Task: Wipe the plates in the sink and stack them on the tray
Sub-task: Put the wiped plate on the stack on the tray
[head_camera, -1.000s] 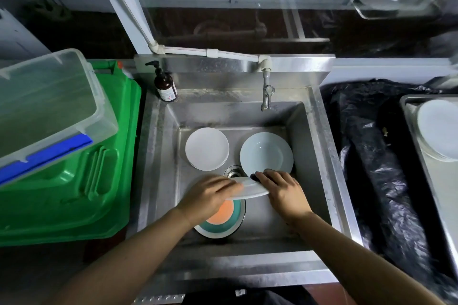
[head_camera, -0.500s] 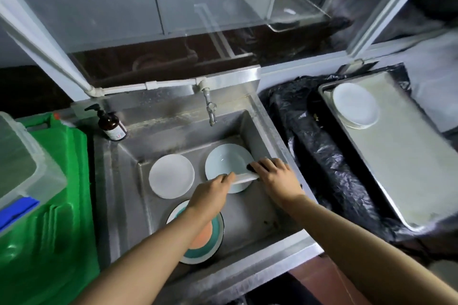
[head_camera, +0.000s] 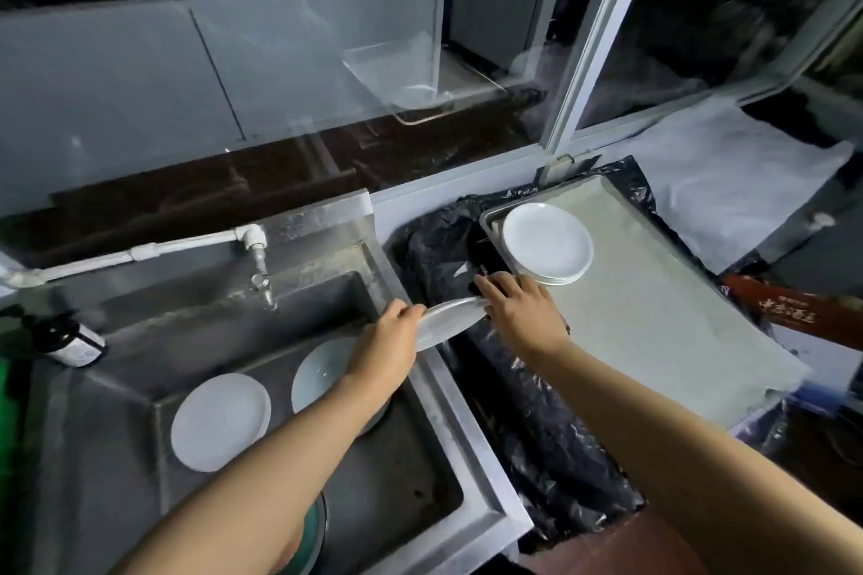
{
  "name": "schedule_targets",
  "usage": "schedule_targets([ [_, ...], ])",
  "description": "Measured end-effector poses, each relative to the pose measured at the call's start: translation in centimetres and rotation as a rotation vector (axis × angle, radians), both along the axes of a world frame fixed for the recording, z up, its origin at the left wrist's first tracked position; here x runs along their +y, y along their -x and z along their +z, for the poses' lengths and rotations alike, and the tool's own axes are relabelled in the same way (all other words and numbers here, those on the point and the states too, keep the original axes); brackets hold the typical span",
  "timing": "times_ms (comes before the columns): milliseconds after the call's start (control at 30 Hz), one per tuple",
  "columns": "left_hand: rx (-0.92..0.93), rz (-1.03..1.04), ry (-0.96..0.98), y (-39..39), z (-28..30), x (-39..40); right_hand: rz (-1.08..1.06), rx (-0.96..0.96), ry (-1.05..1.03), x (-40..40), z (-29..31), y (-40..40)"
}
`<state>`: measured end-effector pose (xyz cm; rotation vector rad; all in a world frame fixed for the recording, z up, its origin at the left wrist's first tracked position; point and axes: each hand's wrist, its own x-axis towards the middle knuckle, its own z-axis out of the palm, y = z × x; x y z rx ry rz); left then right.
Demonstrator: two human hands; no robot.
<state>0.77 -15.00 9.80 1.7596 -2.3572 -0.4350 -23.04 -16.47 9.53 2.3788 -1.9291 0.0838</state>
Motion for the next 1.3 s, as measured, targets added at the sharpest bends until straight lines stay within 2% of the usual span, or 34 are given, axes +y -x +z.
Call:
schedule_targets([
  [200,0.019,0.029,0.030,11.5,1.0,-4.7,-0.056,-0.045,0.012,-3.4,1.1,11.1],
  [367,0.096,0.149,0.008,18.7,2.2,-8.5,-0.121,-0.084,0.026,-5.6,1.3,17.7],
  [467,0.346,0.367,-0.134,21.7,1.6,-11.5,-0.132,-0.093,0.001,-6.0,0.7,20.4],
  [633,0.943,0.782,-0.488,25.6,0.1,-15.4,-0.119,-0.112,0.016,-5.2,-1.9,22.9],
  [767,1.144,0.907,-0.629,27.7,-2.3,-17.2,-0.112,-0.142,0.023,-4.4,-4.0,23.8],
  [933,1.237,0.975,-0.642,29.3,-5.0,-18.1,-0.131,-0.175,0.023,-3.4,-5.7,24.7],
  [1067,1.131,1.015,-0.551,30.1,-6.2,-18.6,-0.157,-0.213,0.024,-2.6,-6.7,25.4],
  [1233,1.190,1.051,-0.558,30.6,-7.3,-19.7,-0.169,-0.250,0.020,-1.5,-7.4,26.1],
  [1300,1.150,1.032,-0.546,30.5,-9.2,-21.0,-0.168,-0.259,0.032,-1.2,-7.6,26.0],
])
